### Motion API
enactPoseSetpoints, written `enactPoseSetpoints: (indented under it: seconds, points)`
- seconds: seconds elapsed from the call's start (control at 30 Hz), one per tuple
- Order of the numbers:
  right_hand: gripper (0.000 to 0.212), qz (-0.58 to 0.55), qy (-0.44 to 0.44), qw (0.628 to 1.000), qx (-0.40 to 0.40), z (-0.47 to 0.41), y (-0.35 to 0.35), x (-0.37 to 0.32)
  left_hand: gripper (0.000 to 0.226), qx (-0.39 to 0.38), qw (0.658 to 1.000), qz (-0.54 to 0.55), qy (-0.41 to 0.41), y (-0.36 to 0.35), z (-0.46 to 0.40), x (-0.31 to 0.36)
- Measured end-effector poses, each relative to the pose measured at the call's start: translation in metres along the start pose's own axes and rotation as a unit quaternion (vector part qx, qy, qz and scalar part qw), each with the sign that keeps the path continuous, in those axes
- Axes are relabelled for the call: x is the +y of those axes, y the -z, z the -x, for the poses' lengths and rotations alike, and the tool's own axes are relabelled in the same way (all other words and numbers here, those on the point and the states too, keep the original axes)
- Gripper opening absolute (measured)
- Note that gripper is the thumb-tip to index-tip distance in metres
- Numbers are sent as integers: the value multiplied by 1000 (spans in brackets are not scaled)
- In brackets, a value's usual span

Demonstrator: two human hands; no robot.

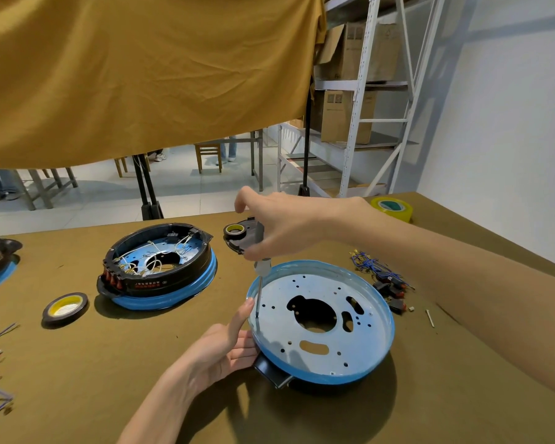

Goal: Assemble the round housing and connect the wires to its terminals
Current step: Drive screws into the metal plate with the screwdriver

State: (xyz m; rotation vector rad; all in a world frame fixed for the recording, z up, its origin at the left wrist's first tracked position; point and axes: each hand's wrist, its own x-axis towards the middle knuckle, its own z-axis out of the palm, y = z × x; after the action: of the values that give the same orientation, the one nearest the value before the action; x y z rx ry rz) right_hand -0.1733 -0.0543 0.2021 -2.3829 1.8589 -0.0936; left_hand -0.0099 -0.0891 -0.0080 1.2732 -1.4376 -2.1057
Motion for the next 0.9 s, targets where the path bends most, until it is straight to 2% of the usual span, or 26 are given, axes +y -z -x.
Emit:
enactPoseSetpoints:
  seconds: [0.07,0.13,0.2,0.3,0.4,0.43,0.57,0.63,0.7,0.8,0.9]
  points:
    - [56,-30,-9,999,-31,3,3,1,95,-1,1000,-3,0,1,-1,0]
    - [41,8,-7,1000,8,2,-2,1,95,0,1000,-4,2,0,-1,0]
    - [44,34,4,999,36,1,-4,-1,93,1,1000,-2,2,-1,-1,0]
    - [49,-37,9,999,-21,3,1,-1,92,1,1000,3,4,-2,-1,1]
    - [30,36,12,998,42,-2,-5,-3,92,3,1000,3,9,-2,0,2]
    - [32,45,11,998,47,-3,-6,-3,92,6,1000,3,10,-3,1,3]
    - [40,-72,-15,996,-54,0,3,1,89,4,1000,12,15,-3,2,4]
    - [31,-64,-17,997,-33,-2,0,0,86,1,1000,13,12,-3,3,3]
    - [35,-36,-19,999,-7,-4,-4,-1,85,5,1000,9,7,-3,4,4]
    - [41,-70,-11,997,-40,-3,0,1,83,11,1000,7,-2,-4,4,4]
    - [19,-63,3,998,-15,-4,0,1,75,8,1000,19,3,-6,4,4]
